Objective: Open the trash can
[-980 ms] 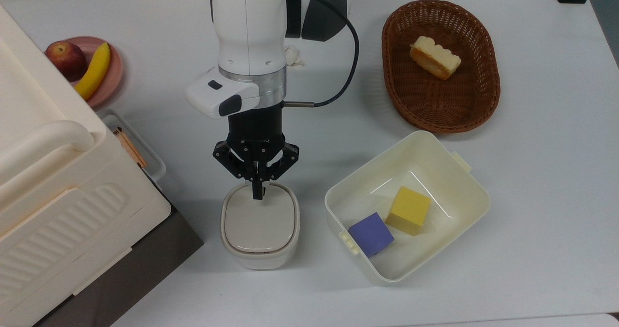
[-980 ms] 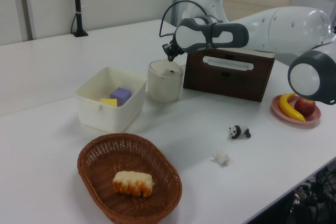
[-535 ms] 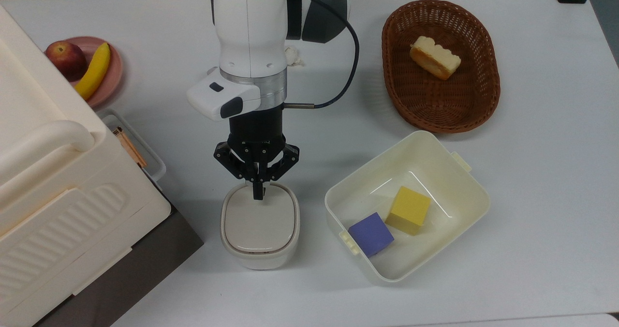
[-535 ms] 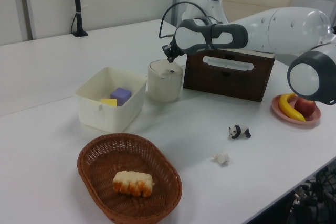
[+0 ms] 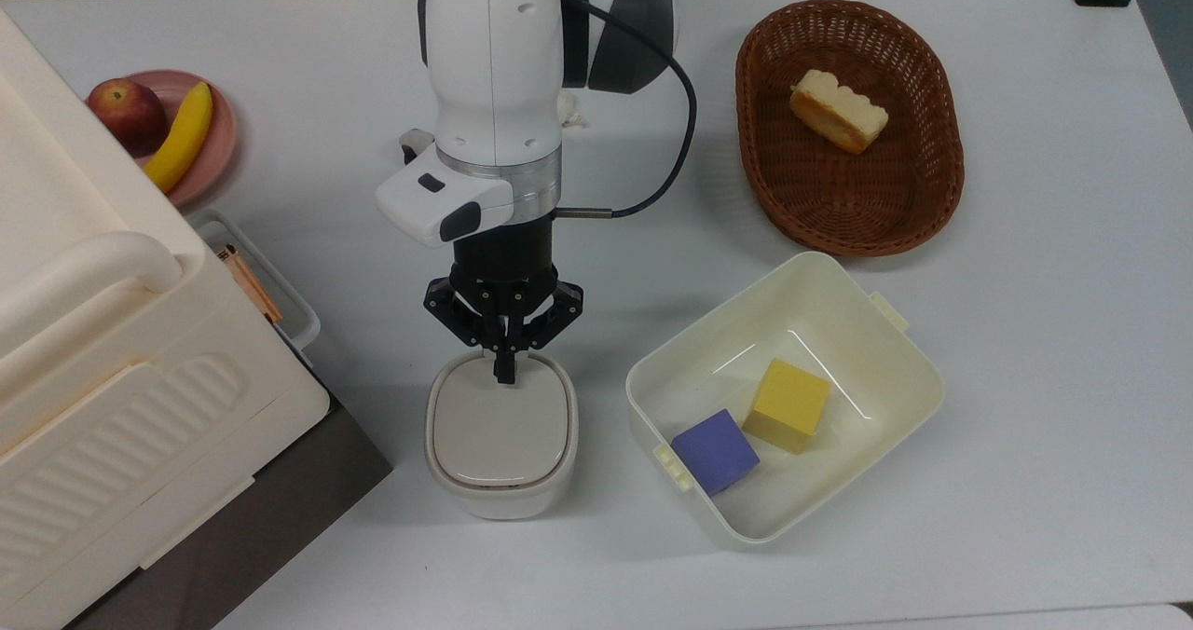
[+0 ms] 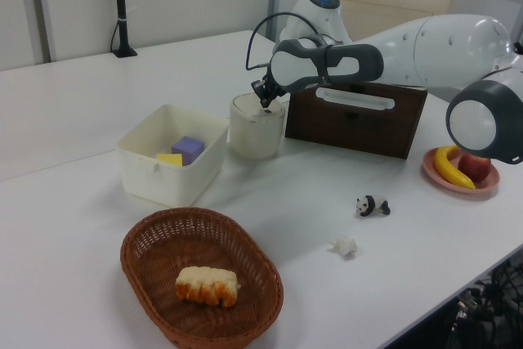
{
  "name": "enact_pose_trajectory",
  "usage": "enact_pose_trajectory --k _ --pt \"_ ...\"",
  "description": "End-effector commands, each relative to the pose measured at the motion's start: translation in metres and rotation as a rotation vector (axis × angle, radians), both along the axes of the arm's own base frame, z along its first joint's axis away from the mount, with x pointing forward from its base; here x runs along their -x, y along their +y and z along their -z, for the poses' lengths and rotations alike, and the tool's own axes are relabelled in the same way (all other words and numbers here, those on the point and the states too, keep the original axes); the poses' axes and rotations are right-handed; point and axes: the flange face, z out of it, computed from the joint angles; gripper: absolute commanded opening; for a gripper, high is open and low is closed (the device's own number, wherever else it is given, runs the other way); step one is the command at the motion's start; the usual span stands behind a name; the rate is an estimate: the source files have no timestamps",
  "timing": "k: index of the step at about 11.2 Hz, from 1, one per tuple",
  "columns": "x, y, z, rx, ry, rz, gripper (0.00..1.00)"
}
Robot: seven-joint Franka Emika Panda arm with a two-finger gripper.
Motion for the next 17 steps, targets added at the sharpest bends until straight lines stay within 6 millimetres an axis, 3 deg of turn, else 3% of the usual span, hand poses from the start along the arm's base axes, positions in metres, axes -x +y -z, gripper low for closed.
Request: enact_pose_trajectory --k 1,5,9,11,13,15,17 --pt "0.006 0.002 0.001 0.017 0.008 -0.017 0.00" --pt "0.005 0.002 0.015 0.038 0.030 -0.051 0.00" --pt "0.003 0.013 0.049 0.071 0.079 -0.081 0.00" --pt "0.004 0.018 0.047 0.075 0.076 -0.088 0.00" --pt "0.020 0.015 0.016 0.054 0.072 -0.077 0.00" --pt "0.075 0.013 -0.048 0.010 0.110 -0.079 0.00" --pt "0.115 0.008 -0.095 -0.029 0.229 -0.068 0.00"
